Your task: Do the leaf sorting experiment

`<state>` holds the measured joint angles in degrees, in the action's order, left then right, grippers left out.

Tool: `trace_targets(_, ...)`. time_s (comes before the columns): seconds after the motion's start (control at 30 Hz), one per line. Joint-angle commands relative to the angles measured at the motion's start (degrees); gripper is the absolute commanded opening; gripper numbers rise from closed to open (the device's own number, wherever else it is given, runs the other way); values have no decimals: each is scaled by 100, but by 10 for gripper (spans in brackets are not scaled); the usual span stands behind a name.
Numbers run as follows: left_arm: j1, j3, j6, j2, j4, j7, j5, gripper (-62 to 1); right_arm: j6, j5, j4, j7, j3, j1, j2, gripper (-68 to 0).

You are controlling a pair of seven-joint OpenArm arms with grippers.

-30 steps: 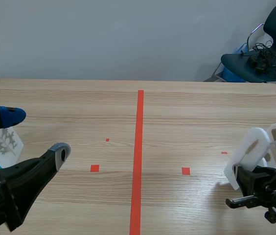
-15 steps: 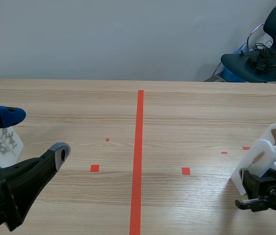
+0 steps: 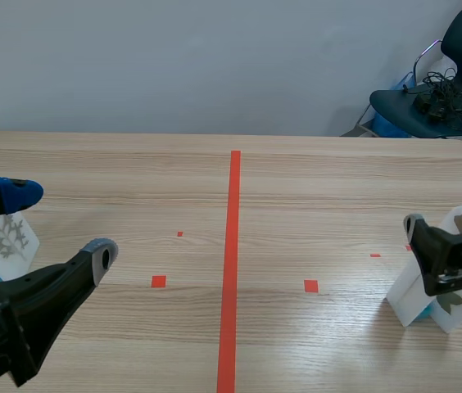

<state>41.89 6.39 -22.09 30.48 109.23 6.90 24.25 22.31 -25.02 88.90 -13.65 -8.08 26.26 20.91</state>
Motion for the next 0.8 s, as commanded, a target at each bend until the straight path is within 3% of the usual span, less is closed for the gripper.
trace_targets(0.0,-17,35,-13,-13,37,61,33,14,4,-81,498,35,-42,114,155,-200)
trace_targets(0.1,-17,35,-13,-11,37,59,33,14,-44,-79,1272,393,-103,354,328,-178)
trace_targets(0.3,-17,35,-13,-11,37,59,33,14,-109,-295,2341,649,-98,999,763,4)
trace_targets(0.5,-17,35,-13,-11,37,61,33,14,-236,-291,2859,758,-98,1569,1102,4)
trace_targets(0.77,-17,35,-13,-11,37,61,33,14,-232,-289,2870,802,-98,1563,1113,4)
